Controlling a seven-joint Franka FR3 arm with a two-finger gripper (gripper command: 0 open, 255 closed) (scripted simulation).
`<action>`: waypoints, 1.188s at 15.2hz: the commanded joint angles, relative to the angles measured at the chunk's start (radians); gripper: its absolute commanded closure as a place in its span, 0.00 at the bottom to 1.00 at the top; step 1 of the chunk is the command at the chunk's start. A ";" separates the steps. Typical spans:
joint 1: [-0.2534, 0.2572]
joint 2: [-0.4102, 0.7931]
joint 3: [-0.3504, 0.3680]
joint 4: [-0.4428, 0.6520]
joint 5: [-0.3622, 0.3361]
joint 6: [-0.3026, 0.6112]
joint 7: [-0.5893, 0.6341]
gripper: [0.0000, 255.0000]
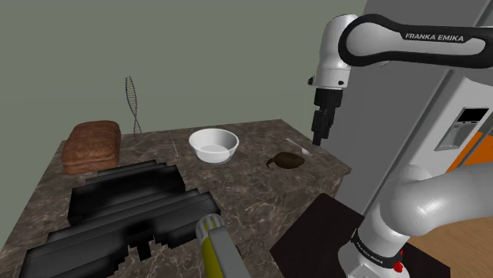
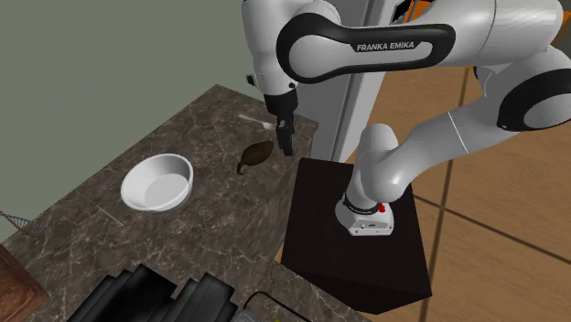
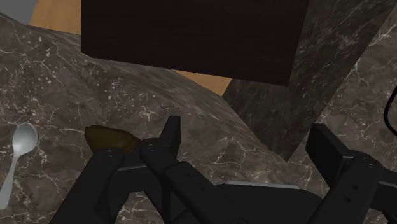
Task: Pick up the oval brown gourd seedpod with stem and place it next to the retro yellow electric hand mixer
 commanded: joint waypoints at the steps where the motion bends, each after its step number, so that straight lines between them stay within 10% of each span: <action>1: 0.000 0.000 0.000 0.000 0.000 0.000 0.000 0.00; 11: 0.060 0.129 -0.282 -0.144 -0.083 0.393 -0.535 0.00; 18: 0.189 0.384 -0.496 -0.092 0.013 0.638 -0.961 0.00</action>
